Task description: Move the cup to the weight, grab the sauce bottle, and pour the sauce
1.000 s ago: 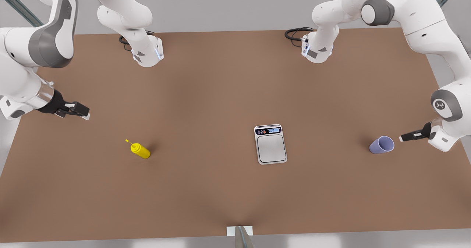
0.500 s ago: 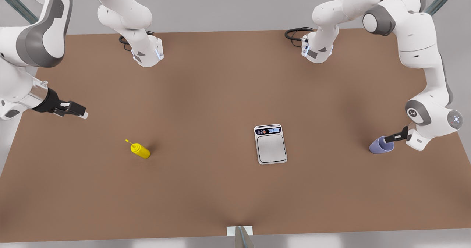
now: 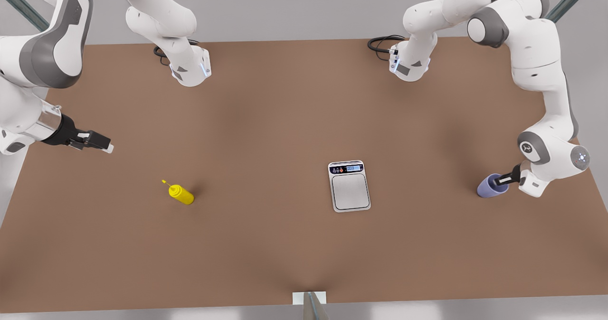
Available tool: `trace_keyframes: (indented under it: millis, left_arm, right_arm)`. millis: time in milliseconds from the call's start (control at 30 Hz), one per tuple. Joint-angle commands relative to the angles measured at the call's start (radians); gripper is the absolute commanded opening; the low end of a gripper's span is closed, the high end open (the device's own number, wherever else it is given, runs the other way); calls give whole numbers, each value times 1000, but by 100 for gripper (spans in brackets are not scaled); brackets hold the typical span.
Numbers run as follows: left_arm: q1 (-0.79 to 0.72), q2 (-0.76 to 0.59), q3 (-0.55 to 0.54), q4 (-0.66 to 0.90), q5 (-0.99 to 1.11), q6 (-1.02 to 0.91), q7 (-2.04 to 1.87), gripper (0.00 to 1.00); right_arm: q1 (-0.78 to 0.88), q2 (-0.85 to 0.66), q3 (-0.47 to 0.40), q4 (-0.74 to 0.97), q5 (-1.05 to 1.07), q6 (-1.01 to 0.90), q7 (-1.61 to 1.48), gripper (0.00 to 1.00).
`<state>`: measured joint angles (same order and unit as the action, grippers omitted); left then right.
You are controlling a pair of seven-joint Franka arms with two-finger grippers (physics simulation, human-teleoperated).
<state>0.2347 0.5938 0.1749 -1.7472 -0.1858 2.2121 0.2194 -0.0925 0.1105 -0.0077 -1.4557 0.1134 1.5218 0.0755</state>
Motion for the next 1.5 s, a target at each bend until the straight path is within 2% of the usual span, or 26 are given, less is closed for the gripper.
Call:
trace_keyframes:
  millis: [0,267,367,467,500,533,567,633,700,767,833,933,1000,1033,1067,1100,1200,1267,1467]
  left_arm:
    - [0,0,-3,0,0,0,0,21]
    - [-8,3,-15,5,2,1,-32,21]
    - [-72,-83,-15,8,2,-51,-78,21]
    - [-331,-138,-17,14,0,-98,-406,21]
    - [-460,-138,-15,17,2,-100,-573,21]
    - [-525,-114,-17,63,0,-155,-695,21]
    - [-531,-101,-58,100,0,-170,-748,21]
    - [-549,-65,-163,172,9,-172,-963,21]
    - [-667,-16,-166,241,14,-172,-1160,21]
    - [-716,-8,-169,241,11,-192,-1175,21]
    - [-744,43,-167,241,17,-212,-1160,21]
    - [-732,50,-169,196,17,-149,-1149,21]
    - [-730,64,-169,196,16,-134,-1146,21]
    - [-730,63,-169,196,14,-123,-1147,48]
    - [-729,63,-169,196,14,-123,-1147,85]
    - [-727,61,-169,196,16,-123,-1140,100]
    - [-712,52,-169,198,16,-123,-1138,100]
    - [-706,46,-169,198,14,-132,-1132,100]
    - [-706,18,-169,204,14,-164,-1137,100]
  right_arm:
    - [0,0,0,0,0,0,0,100]
    - [-1,1,-3,0,0,-2,-2,100]
    - [-1,1,-5,0,0,-3,-3,100]
    - [-44,12,-5,0,43,-12,-5,100]
    - [-44,14,-5,0,45,-12,1,100]
    - [-49,17,-6,1,78,-14,6,100]
    - [-76,41,-8,11,130,-15,35,100]
    - [-248,155,-8,34,434,-66,299,100]
    - [-365,241,-8,23,623,-115,418,100]
    - [-420,331,-8,24,782,-115,544,100]
    - [-438,411,-8,31,839,-118,610,100]
    - [-449,538,-5,73,882,-124,610,100]
    - [-451,641,-2,118,982,-150,610,100]
    - [-449,695,0,121,1037,-184,609,100]
    - [-449,727,2,121,1075,-196,600,100]
    - [-444,730,3,118,1077,-221,610,100]
    - [-452,857,2,126,1086,-338,592,100]
    - [-449,894,3,106,1088,-371,448,100]
    - [-435,925,5,138,988,-322,546,100]
